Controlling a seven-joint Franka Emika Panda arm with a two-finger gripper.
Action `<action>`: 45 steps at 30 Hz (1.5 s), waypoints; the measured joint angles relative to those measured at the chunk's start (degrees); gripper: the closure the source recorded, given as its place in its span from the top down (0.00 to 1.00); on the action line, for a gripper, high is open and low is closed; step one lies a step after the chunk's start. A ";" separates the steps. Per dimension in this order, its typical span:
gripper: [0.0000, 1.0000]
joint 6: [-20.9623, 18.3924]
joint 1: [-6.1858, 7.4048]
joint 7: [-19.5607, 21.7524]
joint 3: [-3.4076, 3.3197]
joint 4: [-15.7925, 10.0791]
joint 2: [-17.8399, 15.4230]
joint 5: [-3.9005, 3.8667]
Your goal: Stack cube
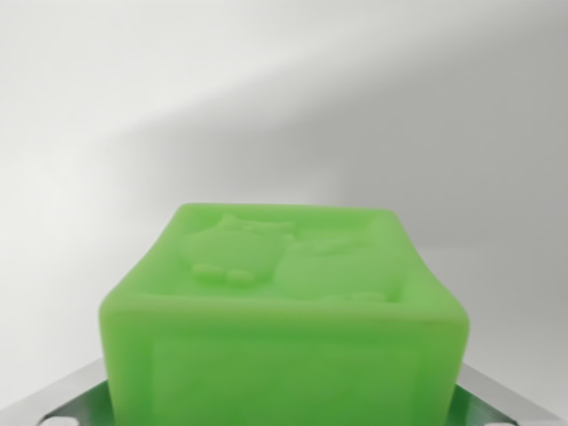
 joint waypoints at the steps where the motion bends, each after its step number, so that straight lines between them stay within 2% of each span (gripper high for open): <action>1: 0.00 -0.25 0.06 0.01 -0.06 -0.08 -0.43 -0.16; 5: 0.00 -0.49 0.61 -0.02 0.02 -0.14 -0.62 -0.65; 28: 0.00 -1.29 4.03 -2.23 1.36 -0.17 -1.46 -2.23; 45: 0.00 -2.34 6.34 -4.25 2.85 0.36 -2.02 -3.55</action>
